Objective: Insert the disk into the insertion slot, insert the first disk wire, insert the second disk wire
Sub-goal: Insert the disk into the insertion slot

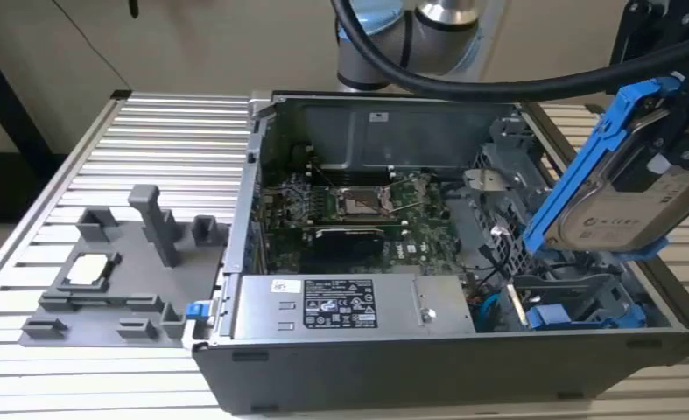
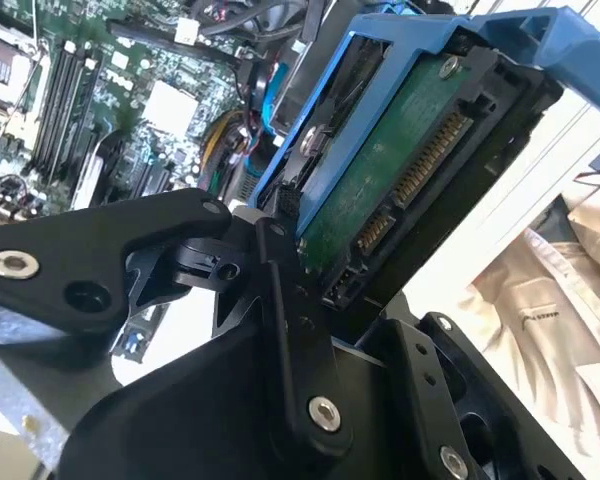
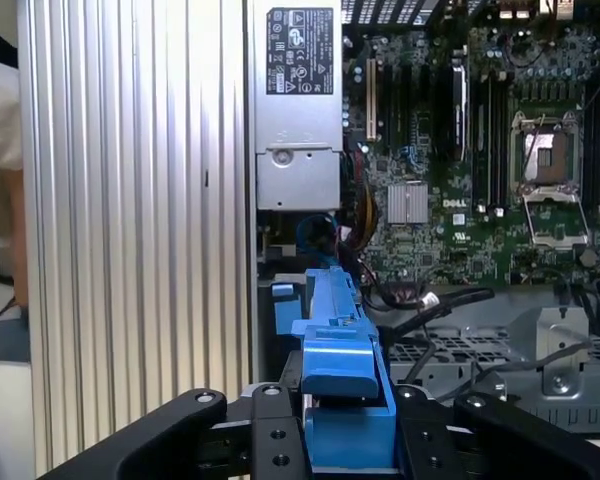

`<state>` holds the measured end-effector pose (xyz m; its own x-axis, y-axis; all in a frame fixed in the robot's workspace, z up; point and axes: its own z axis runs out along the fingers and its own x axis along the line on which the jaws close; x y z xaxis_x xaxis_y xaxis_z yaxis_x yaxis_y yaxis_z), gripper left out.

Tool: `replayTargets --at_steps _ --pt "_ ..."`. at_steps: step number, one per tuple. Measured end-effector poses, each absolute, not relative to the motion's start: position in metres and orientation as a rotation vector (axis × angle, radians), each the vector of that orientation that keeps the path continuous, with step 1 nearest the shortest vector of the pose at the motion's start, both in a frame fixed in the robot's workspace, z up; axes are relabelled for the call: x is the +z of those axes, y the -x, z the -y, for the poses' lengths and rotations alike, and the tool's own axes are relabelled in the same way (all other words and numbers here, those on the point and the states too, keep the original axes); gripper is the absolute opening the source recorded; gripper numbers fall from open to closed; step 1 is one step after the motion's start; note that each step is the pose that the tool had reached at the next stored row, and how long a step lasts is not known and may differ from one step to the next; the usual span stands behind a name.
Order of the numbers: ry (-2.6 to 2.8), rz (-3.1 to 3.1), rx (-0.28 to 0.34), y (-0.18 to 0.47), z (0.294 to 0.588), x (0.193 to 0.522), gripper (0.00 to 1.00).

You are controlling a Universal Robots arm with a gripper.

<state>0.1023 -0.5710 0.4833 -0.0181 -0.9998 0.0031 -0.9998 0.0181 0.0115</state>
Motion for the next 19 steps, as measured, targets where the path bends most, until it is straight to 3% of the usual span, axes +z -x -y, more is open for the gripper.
replayTargets --at_steps 19 --pt "-2.197 2.234 -0.005 -0.108 0.571 0.462 0.33"
